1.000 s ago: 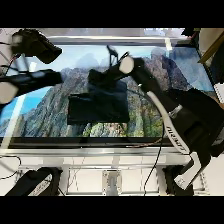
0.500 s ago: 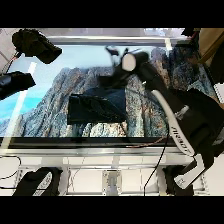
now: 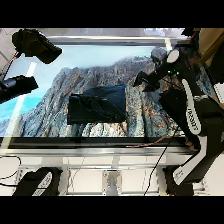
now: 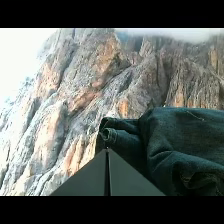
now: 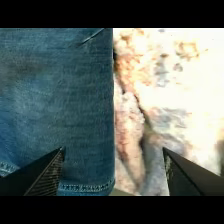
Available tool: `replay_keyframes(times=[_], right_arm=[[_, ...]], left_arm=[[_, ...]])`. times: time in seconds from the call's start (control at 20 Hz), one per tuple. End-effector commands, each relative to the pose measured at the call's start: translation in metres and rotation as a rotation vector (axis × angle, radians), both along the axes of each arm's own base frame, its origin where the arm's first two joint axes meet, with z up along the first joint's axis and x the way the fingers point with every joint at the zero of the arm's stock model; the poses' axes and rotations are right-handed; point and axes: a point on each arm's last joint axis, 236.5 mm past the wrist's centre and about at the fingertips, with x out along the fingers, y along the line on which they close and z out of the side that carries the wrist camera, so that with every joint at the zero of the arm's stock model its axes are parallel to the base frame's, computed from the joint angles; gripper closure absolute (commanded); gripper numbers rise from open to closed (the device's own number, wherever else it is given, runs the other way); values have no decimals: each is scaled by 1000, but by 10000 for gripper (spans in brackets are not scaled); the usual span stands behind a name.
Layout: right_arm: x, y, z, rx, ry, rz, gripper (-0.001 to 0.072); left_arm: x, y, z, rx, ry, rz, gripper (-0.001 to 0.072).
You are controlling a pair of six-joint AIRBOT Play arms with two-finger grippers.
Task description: Fold the clothes and pants, and hang the long-sleeved shirts on hangers.
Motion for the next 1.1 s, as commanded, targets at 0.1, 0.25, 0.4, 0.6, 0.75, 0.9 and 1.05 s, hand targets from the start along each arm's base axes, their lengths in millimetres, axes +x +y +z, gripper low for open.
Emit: replay_keyframes(times=[0.1,0.25,0.4,0.6,0.75,0.9,1.05], right_arm=[[-27,42,-72,307,191,71,50],[-23,92,-86,449,197,67,50],[-20,146,-78,603,181,57,50],[-30,196,-60,692,118,129,307],[-26,202,-39,712,61,187,551],[-22,192,-8,740,18,255,618],[-1,153,14,595,-59,251,618]], left_arm=[[-1,-1,-3,-25,13,14,692],[-1,0,-3,-43,14,29,692],[-2,-1,-3,-45,17,29,691],[-2,0,-3,-42,17,30,692],[-2,2,-3,-29,17,31,692],[-2,2,-3,-29,17,31,692],[-2,2,-3,-30,17,31,692]])
